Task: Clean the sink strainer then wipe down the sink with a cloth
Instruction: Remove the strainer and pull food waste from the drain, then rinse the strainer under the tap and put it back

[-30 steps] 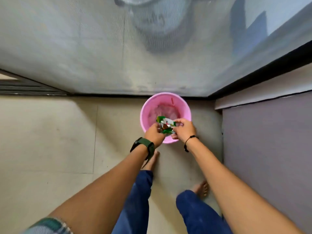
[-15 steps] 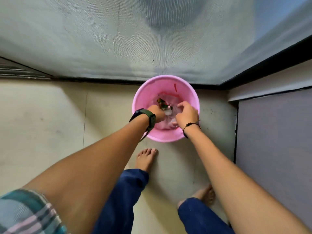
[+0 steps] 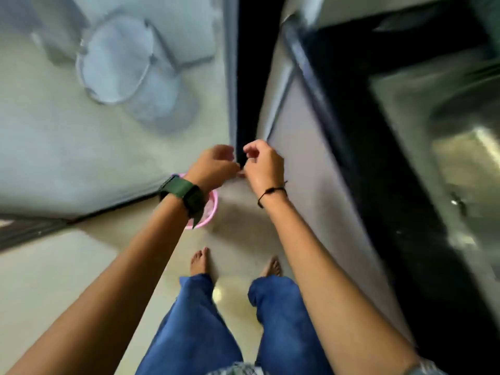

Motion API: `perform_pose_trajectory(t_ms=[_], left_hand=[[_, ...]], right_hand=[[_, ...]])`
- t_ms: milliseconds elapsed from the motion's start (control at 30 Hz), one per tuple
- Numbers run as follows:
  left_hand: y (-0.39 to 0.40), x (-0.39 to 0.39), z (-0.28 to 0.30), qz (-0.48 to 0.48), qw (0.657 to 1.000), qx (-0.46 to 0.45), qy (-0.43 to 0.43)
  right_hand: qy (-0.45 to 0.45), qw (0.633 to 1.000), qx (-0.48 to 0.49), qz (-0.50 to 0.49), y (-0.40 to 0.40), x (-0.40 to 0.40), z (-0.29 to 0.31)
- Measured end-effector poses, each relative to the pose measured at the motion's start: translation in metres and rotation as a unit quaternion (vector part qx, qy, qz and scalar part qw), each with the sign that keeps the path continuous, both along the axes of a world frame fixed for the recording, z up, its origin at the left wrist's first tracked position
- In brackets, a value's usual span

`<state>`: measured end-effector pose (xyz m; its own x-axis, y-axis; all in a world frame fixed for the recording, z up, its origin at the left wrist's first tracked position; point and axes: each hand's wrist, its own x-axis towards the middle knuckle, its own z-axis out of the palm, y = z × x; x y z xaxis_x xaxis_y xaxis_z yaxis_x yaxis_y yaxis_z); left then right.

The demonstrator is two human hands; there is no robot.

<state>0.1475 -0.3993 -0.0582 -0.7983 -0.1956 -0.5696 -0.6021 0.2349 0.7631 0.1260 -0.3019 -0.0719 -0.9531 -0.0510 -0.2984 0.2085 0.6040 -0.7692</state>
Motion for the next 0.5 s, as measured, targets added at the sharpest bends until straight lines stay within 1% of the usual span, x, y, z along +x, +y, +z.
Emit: perform_pose_trajectory(t_ms=[33, 100, 133, 200, 267, 367, 400, 500], left_hand=[[0.004, 0.002, 0.027, -0.001, 1.0, 0.008, 0.018], [0.046, 0.0, 0.102, -0.022, 0.995, 0.029, 0.089], [0.044, 0.002, 0.116, -0.017, 0.993, 0.042, 0.104], [0.066, 0.001, 0.166, -0.034, 0.985, 0.046, 0.163], [0.105, -0.001, 0.205, -0.071, 0.975, 0.049, 0.203], [0.159, -0.008, 0.235, -0.145, 0.961, 0.071, 0.224], [0.179, -0.011, 0.236, -0.171, 0.957, 0.084, 0.218], [0.241, -0.017, 0.228, -0.259, 0.941, 0.106, 0.189]], right_hand=[[0.028, 1.0, 0.0, 0.005, 0.004, 0.004, 0.021], [0.113, 0.993, 0.006, 0.022, 0.055, 0.006, 0.085], [0.134, 0.99, 0.01, 0.038, 0.055, 0.005, 0.098], [0.19, 0.981, 0.003, 0.023, 0.084, 0.001, 0.142], [0.242, 0.97, -0.006, -0.026, 0.134, 0.003, 0.18], [0.284, 0.954, 0.016, -0.099, 0.197, 0.013, 0.206], [0.284, 0.951, 0.031, -0.119, 0.218, 0.019, 0.207], [0.248, 0.952, 0.095, -0.155, 0.277, 0.043, 0.199]])
